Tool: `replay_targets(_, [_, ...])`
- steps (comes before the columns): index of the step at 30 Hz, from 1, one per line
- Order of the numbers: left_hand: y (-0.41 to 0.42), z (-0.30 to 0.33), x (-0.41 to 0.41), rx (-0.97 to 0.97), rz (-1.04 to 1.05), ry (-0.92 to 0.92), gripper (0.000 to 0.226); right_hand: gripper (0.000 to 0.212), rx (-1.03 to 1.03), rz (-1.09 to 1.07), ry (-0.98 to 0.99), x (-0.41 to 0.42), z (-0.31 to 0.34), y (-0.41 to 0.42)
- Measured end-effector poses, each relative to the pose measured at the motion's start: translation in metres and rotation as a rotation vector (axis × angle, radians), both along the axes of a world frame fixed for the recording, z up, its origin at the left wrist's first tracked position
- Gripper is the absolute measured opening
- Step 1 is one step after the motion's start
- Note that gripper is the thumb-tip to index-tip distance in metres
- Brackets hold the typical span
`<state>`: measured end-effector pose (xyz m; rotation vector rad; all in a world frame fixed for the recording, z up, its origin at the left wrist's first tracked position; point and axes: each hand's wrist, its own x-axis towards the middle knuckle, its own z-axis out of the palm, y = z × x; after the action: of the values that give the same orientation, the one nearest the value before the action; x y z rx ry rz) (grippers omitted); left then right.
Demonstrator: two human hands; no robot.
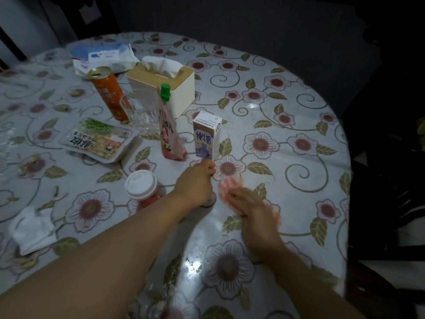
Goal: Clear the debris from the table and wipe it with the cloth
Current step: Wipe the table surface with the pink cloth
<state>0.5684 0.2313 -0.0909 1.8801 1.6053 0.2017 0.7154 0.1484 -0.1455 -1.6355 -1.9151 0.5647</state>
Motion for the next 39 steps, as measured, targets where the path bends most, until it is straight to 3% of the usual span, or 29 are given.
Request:
replay_targets(5, [-0.009,0.001,-0.012,-0.006,0.077,0.027,0.035,0.051,-0.115,0.244,0.182,-0.026,0.014,-0.042])
replay_targets(9, [-0.008,0.002,-0.021,0.024,0.133,0.045,0.034,0.027,-0.174,0.044,0.468,-0.011,0.051,0.003])
replay_targets(12, [-0.005,0.001,-0.024,0.013,0.137,0.054,0.041,0.041,-0.106,-0.179,0.389,0.012,0.048,0.065])
replay_targets(16, [-0.004,-0.001,-0.026,0.013,0.105,0.085,0.038,0.054,-0.025,-0.19,0.082,0.017,0.004,0.1])
replay_targets(21, [-0.012,0.003,-0.024,-0.002,0.074,0.1,0.039,0.032,0.009,0.027,0.105,-0.041,-0.009,0.017])
replay_targets(25, [-0.026,0.004,-0.014,-0.004,-0.006,0.149,0.054,0.03,-0.148,0.198,0.224,-0.063,0.015,-0.031])
replay_targets(27, [-0.037,0.002,-0.005,0.006,-0.057,0.122,0.049,0.029,-0.186,0.1,0.397,-0.047,0.037,-0.038])
replay_targets(30, [-0.052,-0.002,0.011,-0.012,-0.161,0.043,0.038,0.026,-0.134,-0.252,0.559,0.013,0.055,-0.037])
replay_targets(34, [-0.054,-0.012,0.021,0.007,-0.265,0.06,0.043,0.031,-0.088,-0.545,0.245,0.094,0.033,-0.029])
replay_targets(36, [-0.046,-0.017,0.019,0.028,-0.296,0.103,0.042,0.045,-0.119,-0.507,0.097,0.098,0.019,-0.032])
replay_targets(39, [-0.038,-0.018,0.016,0.018,-0.341,0.143,0.042,0.056,-0.09,-0.45,0.176,0.068,0.01,-0.057])
